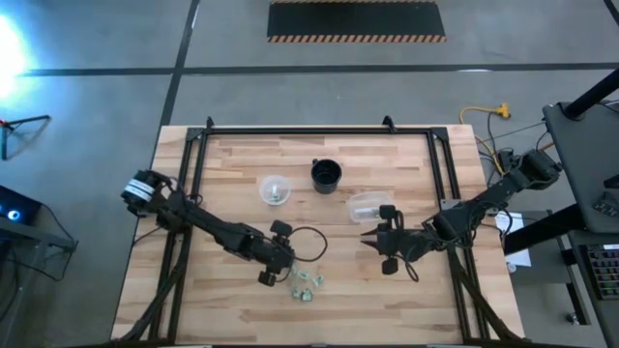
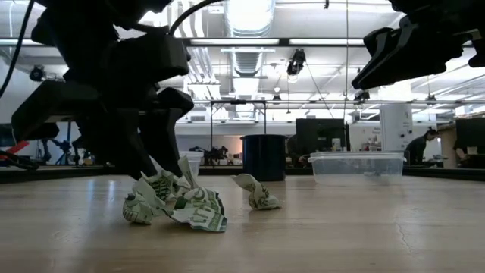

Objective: Pick and place items into bin
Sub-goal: Put the green stevia packet into the left transparent bin

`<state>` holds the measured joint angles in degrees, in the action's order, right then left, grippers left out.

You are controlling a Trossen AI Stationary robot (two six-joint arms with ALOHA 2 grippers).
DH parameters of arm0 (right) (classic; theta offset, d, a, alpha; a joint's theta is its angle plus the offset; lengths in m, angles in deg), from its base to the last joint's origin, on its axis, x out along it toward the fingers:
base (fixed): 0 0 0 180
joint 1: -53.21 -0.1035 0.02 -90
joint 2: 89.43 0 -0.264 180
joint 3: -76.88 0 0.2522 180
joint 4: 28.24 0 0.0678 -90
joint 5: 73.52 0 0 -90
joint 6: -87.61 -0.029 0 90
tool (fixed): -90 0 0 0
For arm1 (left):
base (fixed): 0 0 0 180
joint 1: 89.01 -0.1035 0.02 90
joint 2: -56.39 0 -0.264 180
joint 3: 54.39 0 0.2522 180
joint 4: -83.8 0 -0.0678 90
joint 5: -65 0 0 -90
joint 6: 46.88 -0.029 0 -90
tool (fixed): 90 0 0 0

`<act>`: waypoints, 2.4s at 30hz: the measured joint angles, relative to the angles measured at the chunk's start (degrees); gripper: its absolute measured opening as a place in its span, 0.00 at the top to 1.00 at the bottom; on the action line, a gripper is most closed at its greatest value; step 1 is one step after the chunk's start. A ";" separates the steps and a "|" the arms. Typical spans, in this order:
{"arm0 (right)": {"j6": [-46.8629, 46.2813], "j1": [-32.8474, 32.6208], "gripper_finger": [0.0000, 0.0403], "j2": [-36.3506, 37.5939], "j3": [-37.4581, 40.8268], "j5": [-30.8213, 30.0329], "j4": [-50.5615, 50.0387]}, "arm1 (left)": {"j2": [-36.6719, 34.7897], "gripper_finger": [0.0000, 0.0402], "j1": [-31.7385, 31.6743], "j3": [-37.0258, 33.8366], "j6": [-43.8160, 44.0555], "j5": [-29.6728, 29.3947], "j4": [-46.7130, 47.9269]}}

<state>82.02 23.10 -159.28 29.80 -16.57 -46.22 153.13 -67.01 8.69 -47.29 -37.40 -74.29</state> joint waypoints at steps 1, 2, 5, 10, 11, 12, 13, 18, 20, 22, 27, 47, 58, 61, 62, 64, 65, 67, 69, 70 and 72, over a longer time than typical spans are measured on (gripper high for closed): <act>-0.01 0.00 0.82 0.00 0.00 0.01 -0.01 | 0.24 0.59 -0.04 0.00 0.04 0.02 -0.05; 0.01 0.00 0.82 0.00 0.00 0.01 -0.01 | 0.41 0.59 -0.13 0.00 0.06 0.08 -0.14; -0.01 0.00 0.82 0.00 0.00 0.01 -0.01 | 0.53 0.59 -0.30 0.00 0.08 0.11 -0.15; 0.01 0.00 0.82 0.00 0.00 0.01 -0.01 | 0.53 0.62 -0.71 0.00 0.53 0.12 -0.23; 0.00 0.00 0.82 0.00 0.00 0.01 -0.01 | 0.53 0.64 -0.80 0.00 0.70 0.13 -0.25; 0.01 0.00 0.82 0.00 0.00 0.01 -0.01 | 0.54 0.66 -0.85 0.00 1.10 0.13 -0.22; 0.01 0.00 0.82 0.00 0.00 0.01 -0.01 | 0.55 0.69 -0.92 0.00 1.21 0.14 -0.22; 0.01 0.00 0.82 0.00 0.00 0.01 -0.01 | 0.53 0.84 -0.94 0.00 1.33 0.15 -0.32; 0.01 0.00 0.82 0.00 0.00 0.01 -0.01 | 0.53 0.90 -0.94 0.00 1.31 0.14 -0.55; 0.01 0.00 0.82 0.00 0.00 0.01 -0.01 | 0.53 0.96 -0.94 0.00 1.31 -0.03 -0.51; 0.01 0.00 0.82 0.00 0.00 0.01 -0.01 | 0.22 0.99 -0.94 0.00 1.29 -1.67 -0.30; 0.03 0.00 0.82 0.00 0.02 0.01 -0.09 | -17.27 1.00 -9.87 -0.17 1.06 -24.33 14.60; -0.18 0.00 0.82 0.00 0.11 0.01 -0.19 | -17.51 1.00 -25.24 -2.00 -3.03 -16.16 15.63; -0.18 0.00 0.82 0.00 0.11 0.01 -0.23 | -16.00 1.00 -27.24 -2.21 -3.04 -13.47 15.44; -0.18 0.00 0.82 0.00 0.11 0.01 -0.23 | -15.50 1.00 -27.60 -2.21 -3.16 -12.91 15.38; -0.18 0.00 0.82 0.00 0.13 0.01 -0.26 | -14.43 1.00 -27.98 -2.33 -3.88 -12.02 15.36; -0.18 0.00 0.82 0.00 0.13 0.01 -0.27 | -13.85 0.99 -28.06 -2.47 -4.35 -11.99 15.36; -0.21 0.00 0.82 0.00 0.15 0.03 -0.26 | -12.59 0.97 -28.07 -2.66 -4.70 -11.98 15.40; -0.21 0.00 0.82 0.00 0.17 0.01 -0.25 | -11.65 0.94 -28.07 -2.83 -4.69 -11.99 15.40; -0.21 0.00 0.82 0.00 0.17 0.01 -0.25 | -11.25 0.92 -28.07 -2.84 -4.65 -12.04 15.17; -0.22 0.00 0.82 0.00 0.17 0.01 -0.25 | -10.94 0.90 -28.05 -2.84 -4.61 -12.04 14.99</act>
<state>81.80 23.10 -159.28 29.97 -16.56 -46.47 142.19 -95.06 5.85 -51.90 -49.44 -59.30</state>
